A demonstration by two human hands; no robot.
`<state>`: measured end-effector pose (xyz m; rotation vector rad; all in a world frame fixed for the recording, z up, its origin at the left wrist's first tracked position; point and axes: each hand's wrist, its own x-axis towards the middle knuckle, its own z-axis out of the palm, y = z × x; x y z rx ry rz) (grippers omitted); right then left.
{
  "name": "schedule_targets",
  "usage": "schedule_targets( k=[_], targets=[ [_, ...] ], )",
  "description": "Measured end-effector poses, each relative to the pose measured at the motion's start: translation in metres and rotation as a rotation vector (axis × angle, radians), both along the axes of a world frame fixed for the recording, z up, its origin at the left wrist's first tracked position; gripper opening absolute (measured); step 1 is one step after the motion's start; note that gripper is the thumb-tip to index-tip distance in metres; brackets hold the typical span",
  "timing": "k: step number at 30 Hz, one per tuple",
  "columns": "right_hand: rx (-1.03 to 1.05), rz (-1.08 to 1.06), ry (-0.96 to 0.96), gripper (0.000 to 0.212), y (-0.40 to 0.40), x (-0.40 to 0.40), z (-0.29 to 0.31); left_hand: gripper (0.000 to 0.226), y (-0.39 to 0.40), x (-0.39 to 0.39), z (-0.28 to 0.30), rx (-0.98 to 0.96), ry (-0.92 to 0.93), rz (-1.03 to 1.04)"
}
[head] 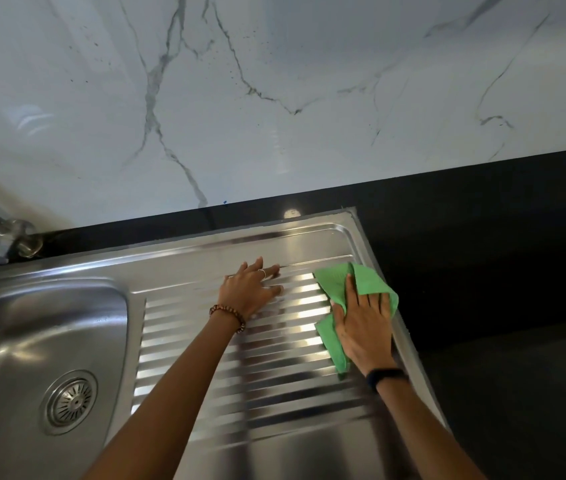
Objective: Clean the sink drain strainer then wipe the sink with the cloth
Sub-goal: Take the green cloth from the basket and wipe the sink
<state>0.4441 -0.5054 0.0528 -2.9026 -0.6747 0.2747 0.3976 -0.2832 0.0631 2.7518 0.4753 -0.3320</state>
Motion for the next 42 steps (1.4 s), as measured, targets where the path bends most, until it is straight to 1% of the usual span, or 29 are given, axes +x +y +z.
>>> schedule_targets(
  k=[4, 6, 8, 9, 11, 12, 13, 14, 16, 18, 20, 22, 25, 27, 29, 31, 36, 39, 42],
  targets=[
    [0.012, 0.013, -0.017, 0.059, 0.032, 0.040, 0.002, 0.063, 0.002, -0.004, 0.006, -0.010, 0.118, -0.083],
    [0.010, 0.026, -0.012, 0.058, 0.037, 0.045, 0.002, 0.067, 0.010, -0.020, 0.009, -0.001, 0.109, -0.082],
    [0.012, 0.037, -0.035, 0.057, 0.034, 0.044, 0.002, 0.074, 0.022, -0.049, 0.012, 0.009, 0.064, -0.036],
    [0.023, 0.040, -0.058, 0.056, 0.032, 0.043, 0.003, 0.084, 0.027, -0.068, 0.014, 0.010, 0.034, -0.005],
    [0.085, 0.033, -0.084, 0.051, 0.030, 0.038, 0.006, 0.112, 0.038, -0.107, 0.018, 0.013, -0.027, 0.083],
    [0.138, 0.023, -0.078, 0.049, 0.032, 0.036, 0.006, 0.119, 0.044, -0.125, 0.017, 0.028, -0.052, 0.139],
    [0.186, 0.014, -0.063, 0.046, 0.033, 0.034, 0.006, 0.120, 0.047, -0.140, 0.016, 0.045, -0.065, 0.199],
    [0.209, 0.017, -0.045, 0.044, 0.036, 0.031, 0.005, 0.116, 0.051, -0.153, 0.014, 0.049, -0.066, 0.268],
    [0.226, 0.031, -0.012, 0.043, 0.046, 0.022, 0.002, 0.097, 0.056, -0.174, 0.011, -0.006, -0.044, 0.421],
    [0.315, 0.024, 0.014, 0.042, 0.061, 0.008, 0.002, 0.092, 0.063, -0.187, 0.008, -0.109, -0.037, 0.513],
    [0.333, 0.095, 0.031, 0.042, 0.087, -0.013, 0.000, 0.091, 0.070, -0.199, 0.006, -0.218, -0.059, 0.570],
    [0.324, 0.221, 0.054, 0.043, 0.122, -0.040, -0.004, 0.090, 0.075, -0.209, 0.004, -0.285, -0.097, 0.619],
    [0.344, 0.333, 0.079, 0.045, 0.177, -0.078, -0.007, 0.077, 0.075, -0.220, -0.002, -0.386, -0.198, 0.635],
    [0.302, 0.380, 0.057, 0.047, 0.208, -0.098, -0.007, 0.072, 0.074, -0.226, -0.006, -0.503, -0.242, 0.658],
    [0.242, 0.414, 0.018, 0.049, 0.230, -0.109, -0.009, 0.069, 0.072, -0.229, -0.011, -0.558, -0.276, 0.675],
    [0.188, 0.450, -0.015, 0.050, 0.249, -0.118, -0.012, 0.068, 0.074, -0.230, -0.013, -0.557, -0.299, 0.664],
    [0.139, 0.560, -0.027, 0.051, 0.283, -0.131, -0.016, 0.072, 0.077, -0.233, -0.012, -0.487, -0.262, 0.634],
    [0.144, 0.662, -0.007, 0.049, 0.285, -0.132, -0.017, 0.075, 0.079, -0.235, -0.012, -0.431, -0.189, 0.637],
    [0.171, 0.779, 0.019, 0.046, 0.279, -0.134, -0.016, 0.078, 0.077, -0.235, -0.009, -0.410, -0.163, 0.642]
  ],
)
